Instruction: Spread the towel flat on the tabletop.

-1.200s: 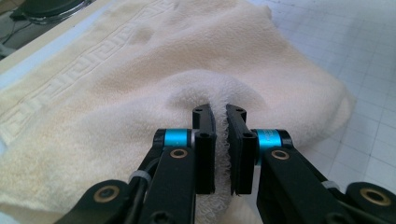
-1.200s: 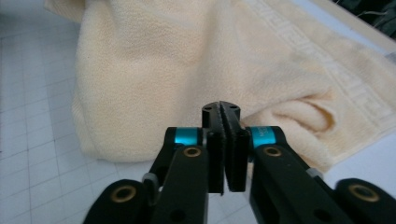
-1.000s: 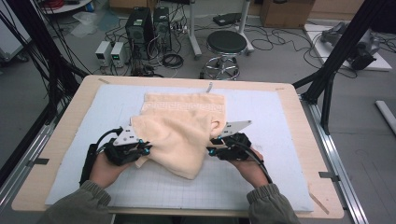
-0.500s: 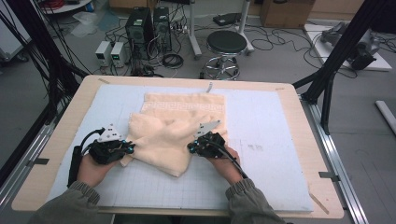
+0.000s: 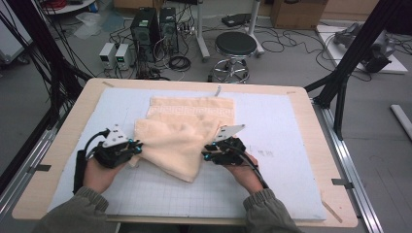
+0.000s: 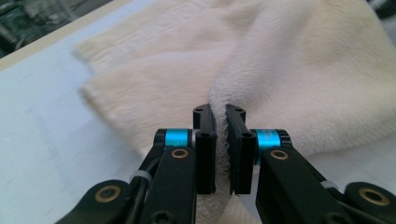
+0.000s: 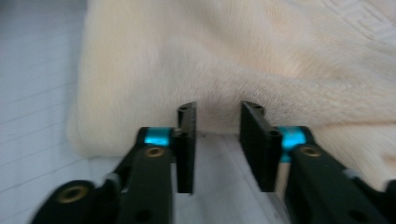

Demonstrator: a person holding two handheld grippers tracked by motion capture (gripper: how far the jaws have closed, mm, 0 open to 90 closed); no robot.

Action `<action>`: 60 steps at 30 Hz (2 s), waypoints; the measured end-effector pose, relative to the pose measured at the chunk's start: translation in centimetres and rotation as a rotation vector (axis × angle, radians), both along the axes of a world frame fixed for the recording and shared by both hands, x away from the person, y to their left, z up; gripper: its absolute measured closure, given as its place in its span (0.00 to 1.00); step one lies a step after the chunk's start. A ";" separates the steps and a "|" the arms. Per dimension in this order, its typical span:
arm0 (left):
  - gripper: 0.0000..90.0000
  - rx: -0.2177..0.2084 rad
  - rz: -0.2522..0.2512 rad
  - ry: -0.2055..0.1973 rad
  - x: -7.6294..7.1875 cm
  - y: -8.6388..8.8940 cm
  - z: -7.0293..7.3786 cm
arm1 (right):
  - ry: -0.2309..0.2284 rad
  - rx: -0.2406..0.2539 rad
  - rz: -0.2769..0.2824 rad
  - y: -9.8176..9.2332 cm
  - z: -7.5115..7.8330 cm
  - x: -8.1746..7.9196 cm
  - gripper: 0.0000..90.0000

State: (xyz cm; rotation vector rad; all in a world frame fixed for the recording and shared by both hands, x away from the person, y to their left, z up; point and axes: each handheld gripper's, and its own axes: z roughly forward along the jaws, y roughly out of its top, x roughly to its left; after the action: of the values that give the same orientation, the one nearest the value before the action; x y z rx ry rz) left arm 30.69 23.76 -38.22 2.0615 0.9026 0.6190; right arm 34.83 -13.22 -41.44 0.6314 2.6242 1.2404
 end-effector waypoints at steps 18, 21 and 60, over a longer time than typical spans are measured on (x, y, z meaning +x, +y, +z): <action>0.92 0.000 0.015 0.056 0.6 1.4 -1.8 | -0.019 -0.036 -0.032 3.2 -1.1 1.7 1.00; 0.92 -0.002 -0.013 0.043 0.3 0.5 -1.1 | -0.035 -0.023 -0.033 2.1 0.0 1.2 1.00; 0.60 -0.045 -0.267 0.189 0.7 -2.8 -2.8 | 0.044 -0.032 0.064 -4.9 1.5 -1.9 0.62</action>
State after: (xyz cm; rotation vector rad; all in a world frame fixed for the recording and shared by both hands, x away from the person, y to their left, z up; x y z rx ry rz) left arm 31.34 21.00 -41.01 2.1766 0.7204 0.2627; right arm 32.91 -18.13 -39.97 0.5801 2.7152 1.2123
